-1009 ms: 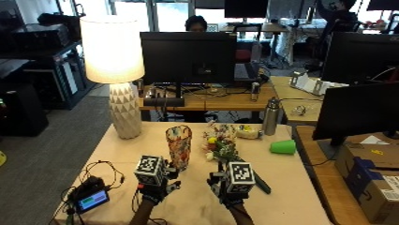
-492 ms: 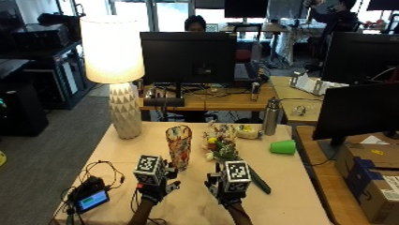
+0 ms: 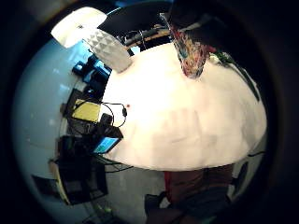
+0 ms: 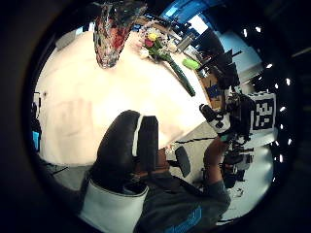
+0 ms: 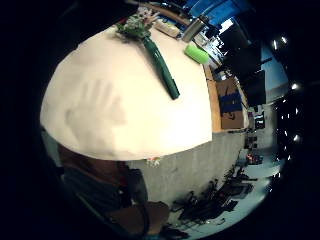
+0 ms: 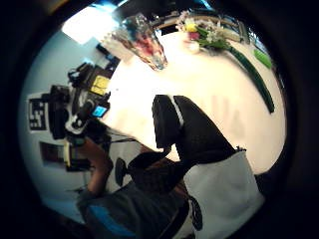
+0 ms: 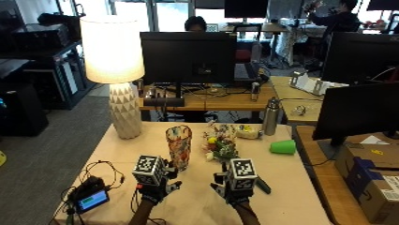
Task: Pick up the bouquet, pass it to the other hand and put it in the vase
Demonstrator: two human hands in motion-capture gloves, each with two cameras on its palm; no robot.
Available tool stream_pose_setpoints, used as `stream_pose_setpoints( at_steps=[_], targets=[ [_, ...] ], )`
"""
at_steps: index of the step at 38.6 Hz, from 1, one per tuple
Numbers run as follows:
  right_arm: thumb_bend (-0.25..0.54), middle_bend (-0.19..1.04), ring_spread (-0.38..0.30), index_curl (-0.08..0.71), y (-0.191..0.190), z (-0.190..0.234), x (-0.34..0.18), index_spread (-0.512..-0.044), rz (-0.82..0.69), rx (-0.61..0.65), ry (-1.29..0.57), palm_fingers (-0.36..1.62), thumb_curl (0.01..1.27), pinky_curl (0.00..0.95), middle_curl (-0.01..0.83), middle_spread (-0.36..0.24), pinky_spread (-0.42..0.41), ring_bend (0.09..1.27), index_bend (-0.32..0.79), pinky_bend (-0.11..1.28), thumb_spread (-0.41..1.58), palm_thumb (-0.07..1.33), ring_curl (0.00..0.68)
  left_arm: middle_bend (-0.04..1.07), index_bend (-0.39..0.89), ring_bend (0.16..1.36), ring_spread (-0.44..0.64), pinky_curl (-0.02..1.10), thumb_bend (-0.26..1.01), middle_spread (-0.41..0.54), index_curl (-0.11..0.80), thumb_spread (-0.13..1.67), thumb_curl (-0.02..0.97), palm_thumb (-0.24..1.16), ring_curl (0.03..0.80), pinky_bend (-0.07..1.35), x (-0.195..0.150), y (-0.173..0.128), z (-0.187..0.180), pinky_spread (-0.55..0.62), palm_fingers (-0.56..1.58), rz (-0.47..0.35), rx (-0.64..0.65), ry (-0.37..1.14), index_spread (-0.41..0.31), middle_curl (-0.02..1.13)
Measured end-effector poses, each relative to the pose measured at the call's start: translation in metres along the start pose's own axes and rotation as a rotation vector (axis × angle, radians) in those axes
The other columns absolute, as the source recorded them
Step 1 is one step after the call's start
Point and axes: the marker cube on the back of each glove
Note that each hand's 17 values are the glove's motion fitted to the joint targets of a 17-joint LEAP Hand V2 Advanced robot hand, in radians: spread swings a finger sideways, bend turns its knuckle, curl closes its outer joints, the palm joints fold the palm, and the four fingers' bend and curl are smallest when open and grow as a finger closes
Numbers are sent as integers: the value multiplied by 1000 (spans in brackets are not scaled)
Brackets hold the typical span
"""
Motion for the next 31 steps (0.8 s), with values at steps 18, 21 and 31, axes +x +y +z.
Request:
stream_pose_setpoints(
  at_steps=[18, 21, 31],
  targets=[
    [-17, 150, 227, 229, -45, 51, 135, -371, 188, 17, -127, -85, 277, 348, 273, 97, 338, 221, 110, 564, 1153, 447, 222, 170, 140, 512, 267, 314, -25, 66, 308, 1073, 279, 173, 272, 290, 9, 13, 2, 443, 352, -1, 18, 36, -102, 296],
    [-18, 148, 231, 221, -53, 67, 147, -372, 222, -45, -123, -102, 279, 349, 265, 102, 339, 219, 107, 578, 1145, 454, 221, 173, 139, 519, 270, 319, -26, 74, 307, 1072, 282, 169, 276, 297, 8, 11, 6, 442, 346, 5, 27, 42, -102, 298],
    [-12, 143, 238, 201, -76, 110, 170, -370, 262, -180, -228, -112, 290, 363, 237, 110, 340, 225, 106, 636, 1129, 493, 230, 176, 141, 538, 273, 331, -25, 83, 305, 1065, 288, 155, 284, 315, -1, 8, 17, 440, 327, -5, 25, 70, -94, 299]
  ],
)
